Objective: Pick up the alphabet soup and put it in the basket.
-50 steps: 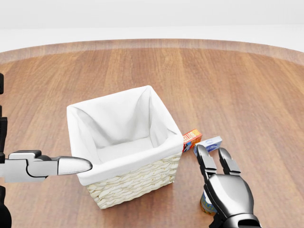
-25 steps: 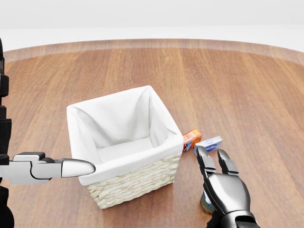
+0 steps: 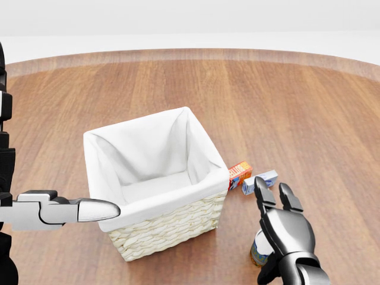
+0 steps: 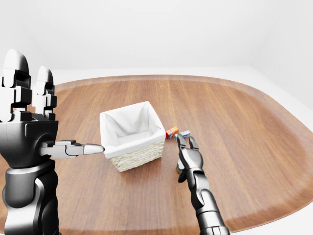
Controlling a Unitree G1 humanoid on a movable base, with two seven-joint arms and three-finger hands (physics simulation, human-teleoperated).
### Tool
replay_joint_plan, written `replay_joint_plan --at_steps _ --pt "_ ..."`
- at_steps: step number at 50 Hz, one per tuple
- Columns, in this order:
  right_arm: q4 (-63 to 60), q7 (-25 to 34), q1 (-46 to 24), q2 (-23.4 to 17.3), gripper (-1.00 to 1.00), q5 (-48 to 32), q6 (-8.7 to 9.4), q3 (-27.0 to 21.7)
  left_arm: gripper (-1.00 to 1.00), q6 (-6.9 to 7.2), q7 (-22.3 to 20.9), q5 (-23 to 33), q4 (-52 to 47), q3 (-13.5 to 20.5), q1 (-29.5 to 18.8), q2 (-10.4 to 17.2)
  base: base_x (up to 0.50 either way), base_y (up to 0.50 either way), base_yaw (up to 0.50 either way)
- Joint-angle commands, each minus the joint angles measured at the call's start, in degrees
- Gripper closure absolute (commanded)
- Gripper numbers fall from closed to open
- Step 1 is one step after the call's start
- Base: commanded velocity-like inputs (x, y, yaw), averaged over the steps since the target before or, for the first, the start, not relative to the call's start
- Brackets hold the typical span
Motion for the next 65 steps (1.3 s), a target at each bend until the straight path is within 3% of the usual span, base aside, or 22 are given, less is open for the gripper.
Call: replay_joint_plan --at_steps 1,9,16,20,23,29,34,41,50,65 --pt "4.3 -1.7 -2.5 -1.0 -1.0 1.0 -0.06 -0.4 -1.0 0.0 0.1 0.0 0.2 -0.2 -0.3 0.0 0.0 0.0 0.0" --pt "6.9 -2.9 -3.6 -1.5 -1.0 1.6 -0.91 -0.6 -1.0 0.0 0.4 -0.3 1.1 0.2 -1.1 0.1 0.0 0.0 0.0" --pt "5.9 -2.9 -3.4 -1.7 -1.0 1.0 -0.57 -0.5 -1.0 0.0 0.6 -0.3 1.3 0.0 -0.9 0.1 0.0 0.0 0.0" --pt "10.9 -5.0 -5.6 -2.3 -1.0 1.5 -1.81 -0.7 -1.0 0.0 0.7 -0.4 1.4 0.0 -1.3 0.1 0.0 0.0 0.0" --pt "12.2 -5.5 -6.4 -2.4 -1.0 2.5 -1.2 -1.3 -1.0 0.0 0.5 -0.4 0.7 -0.1 -0.5 0.1 0.0 0.0 0.0" --pt "18.0 -8.3 -8.5 -3.3 -1.0 1.9 -2.13 -0.5 -1.0 0.0 0.3 -0.1 0.5 -0.4 -0.1 -0.2 0.0 0.0 0.0" --pt "26.0 -11.9 -11.7 -4.1 -1.0 2.7 -4.03 0.0 -1.0 0.0 0.4 -0.3 1.0 -0.3 -0.3 -0.2 0.0 0.0 0.0" --pt "28.6 -13.5 -12.9 -4.2 -1.0 3.5 -4.49 0.4 -1.0 0.0 0.5 -0.4 0.1 -0.3 -0.1 -0.1 0.0 0.0 0.0" --pt "45.9 -22.0 -19.0 -5.7 -1.0 4.8 -4.74 1.5 -1.0 0.0 0.4 -0.2 0.4 -0.4 -0.1 -0.1 0.0 0.0 0.0" --pt "42.4 -21.1 -18.8 -4.9 -1.0 4.8 -4.74 2.7 -1.0 0.0 0.0 0.0 -0.2 -0.8 -0.1 -0.3 0.0 0.0 0.0"
